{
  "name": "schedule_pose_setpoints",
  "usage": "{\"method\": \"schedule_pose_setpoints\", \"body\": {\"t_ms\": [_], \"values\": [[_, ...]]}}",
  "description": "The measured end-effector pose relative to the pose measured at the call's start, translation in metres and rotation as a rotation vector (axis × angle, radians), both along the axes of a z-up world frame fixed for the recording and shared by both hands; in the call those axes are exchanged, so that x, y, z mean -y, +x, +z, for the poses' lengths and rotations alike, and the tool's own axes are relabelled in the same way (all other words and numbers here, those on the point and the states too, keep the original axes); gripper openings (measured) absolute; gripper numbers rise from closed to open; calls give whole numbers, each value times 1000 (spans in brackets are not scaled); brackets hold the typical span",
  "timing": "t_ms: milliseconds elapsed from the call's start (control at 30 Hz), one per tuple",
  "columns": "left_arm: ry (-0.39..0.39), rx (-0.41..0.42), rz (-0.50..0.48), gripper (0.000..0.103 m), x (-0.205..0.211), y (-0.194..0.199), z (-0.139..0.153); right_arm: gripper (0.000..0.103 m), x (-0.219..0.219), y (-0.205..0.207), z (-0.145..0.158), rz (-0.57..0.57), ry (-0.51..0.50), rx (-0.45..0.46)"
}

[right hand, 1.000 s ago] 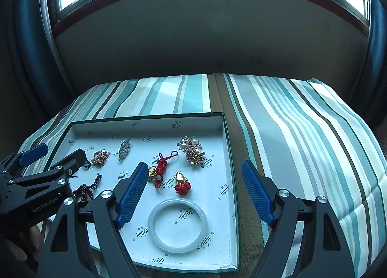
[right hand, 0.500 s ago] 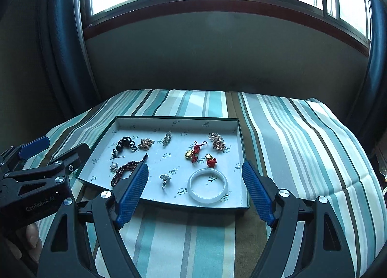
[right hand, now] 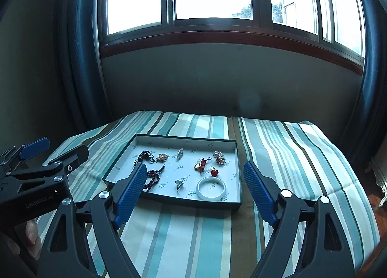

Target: Organize jewelry

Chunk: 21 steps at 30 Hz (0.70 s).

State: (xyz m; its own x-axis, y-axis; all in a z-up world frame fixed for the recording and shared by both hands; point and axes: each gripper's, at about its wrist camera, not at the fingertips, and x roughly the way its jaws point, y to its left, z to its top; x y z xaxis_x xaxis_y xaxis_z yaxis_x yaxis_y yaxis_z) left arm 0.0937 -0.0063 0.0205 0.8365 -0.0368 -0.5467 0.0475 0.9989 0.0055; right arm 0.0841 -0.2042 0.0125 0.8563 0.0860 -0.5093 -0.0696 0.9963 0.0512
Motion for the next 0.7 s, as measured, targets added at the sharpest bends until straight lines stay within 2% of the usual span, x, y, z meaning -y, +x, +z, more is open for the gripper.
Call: {"method": "schedule_pose_setpoints", "body": {"t_ms": [700], "values": [[-15, 27, 5, 97, -5, -21, 10, 81, -3, -23, 12, 6, -12, 39]]}}
